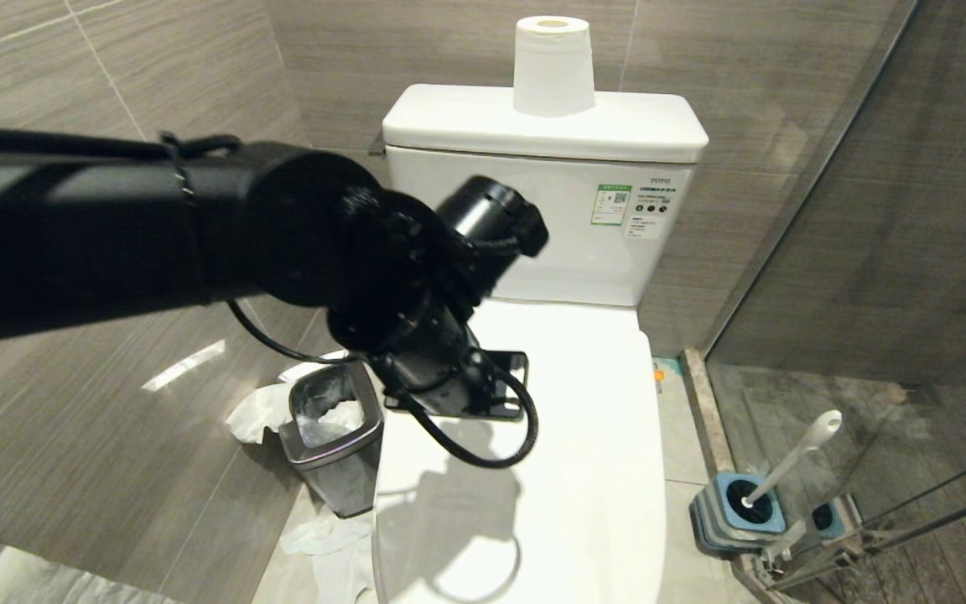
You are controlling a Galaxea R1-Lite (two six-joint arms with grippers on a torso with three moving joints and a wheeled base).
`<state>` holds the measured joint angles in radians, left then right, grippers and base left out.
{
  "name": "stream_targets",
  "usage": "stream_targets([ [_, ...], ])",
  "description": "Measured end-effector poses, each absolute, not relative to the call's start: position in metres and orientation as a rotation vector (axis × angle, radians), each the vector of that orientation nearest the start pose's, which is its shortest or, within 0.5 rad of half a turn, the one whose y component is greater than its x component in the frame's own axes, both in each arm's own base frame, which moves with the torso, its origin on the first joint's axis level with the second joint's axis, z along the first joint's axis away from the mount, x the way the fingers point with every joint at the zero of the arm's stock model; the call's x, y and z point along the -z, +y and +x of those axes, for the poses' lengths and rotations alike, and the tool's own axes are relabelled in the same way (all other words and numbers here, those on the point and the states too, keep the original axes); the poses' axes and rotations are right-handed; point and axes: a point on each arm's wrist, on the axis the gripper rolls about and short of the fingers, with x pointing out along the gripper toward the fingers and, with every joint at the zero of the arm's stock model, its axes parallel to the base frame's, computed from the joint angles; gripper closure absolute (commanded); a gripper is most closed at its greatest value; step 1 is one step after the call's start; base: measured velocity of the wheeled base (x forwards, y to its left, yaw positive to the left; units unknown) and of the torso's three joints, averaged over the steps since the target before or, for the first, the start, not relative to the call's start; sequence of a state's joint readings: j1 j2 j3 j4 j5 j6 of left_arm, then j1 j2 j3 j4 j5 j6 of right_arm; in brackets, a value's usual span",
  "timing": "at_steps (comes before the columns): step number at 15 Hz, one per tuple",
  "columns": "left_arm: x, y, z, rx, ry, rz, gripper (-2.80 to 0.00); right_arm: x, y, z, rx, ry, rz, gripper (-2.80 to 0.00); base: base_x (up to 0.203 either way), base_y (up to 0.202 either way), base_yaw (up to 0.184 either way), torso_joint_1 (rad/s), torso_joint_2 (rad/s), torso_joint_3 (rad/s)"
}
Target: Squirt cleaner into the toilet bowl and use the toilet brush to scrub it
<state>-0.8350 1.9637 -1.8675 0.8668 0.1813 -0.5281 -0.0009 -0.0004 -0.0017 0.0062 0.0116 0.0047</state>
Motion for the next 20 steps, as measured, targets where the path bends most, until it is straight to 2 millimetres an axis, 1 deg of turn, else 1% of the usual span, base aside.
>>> stream_targets([
  [2, -0.283, -0.227, 0.237, 0.373, 0.924, -0.027, 0.0, -0.075, 0.0, -0.023, -0.011, 0.003, 0.005, 0.0, 0.0, 0.0, 0.0, 0.0, 0.0, 0.0],
  [5, -0.324, -0.169, 0.224, 0.408, 0.873, 0.003, 0.0, -0.075, 0.0, -0.023, -0.011, 0.003, 0.005, 0.0, 0.0, 0.0, 0.0, 0.0, 0.0, 0.0],
  [7, -0.342, -0.135, 0.203, 0.401, 0.869, 0.03, 0.0, -0.075, 0.0, -0.023, -0.011, 0.004, 0.004, 0.0, 0.0, 0.0, 0.0, 0.0, 0.0, 0.0],
  [9, -0.357, -0.107, 0.177, 0.378, 0.856, 0.035, 0.0, -0.075, 0.0, -0.023, -0.011, 0.004, 0.004, 0.0, 0.0, 0.0, 0.0, 0.0, 0.0, 0.0],
  [12, -0.379, -0.077, 0.142, 0.361, 0.725, 0.069, 0.0, -0.075, 0.0, -0.023, -0.011, 0.003, 0.005, 0.0, 0.0, 0.0, 0.0, 0.0, 0.0, 0.0],
  [15, -0.395, -0.051, 0.107, 0.342, 0.601, 0.112, 0.0, -0.075, 0.0, -0.023, -0.011, 0.003, 0.004, 0.0, 0.0, 0.0, 0.0, 0.0, 0.0, 0.0],
  [18, -0.402, -0.032, 0.069, 0.354, 0.51, 0.109, 0.0, -0.075, 0.0, -0.023, -0.011, 0.004, 0.005, 0.0, 0.0, 0.0, 0.0, 0.0, 0.0, 0.0],
  [20, -0.4, -0.022, 0.046, 0.418, 0.455, 0.136, 0.0, -0.075, 0.0, -0.023, -0.011, 0.003, 0.004, 0.0, 0.0, 0.0, 0.0, 0.0, 0.0, 0.0],
])
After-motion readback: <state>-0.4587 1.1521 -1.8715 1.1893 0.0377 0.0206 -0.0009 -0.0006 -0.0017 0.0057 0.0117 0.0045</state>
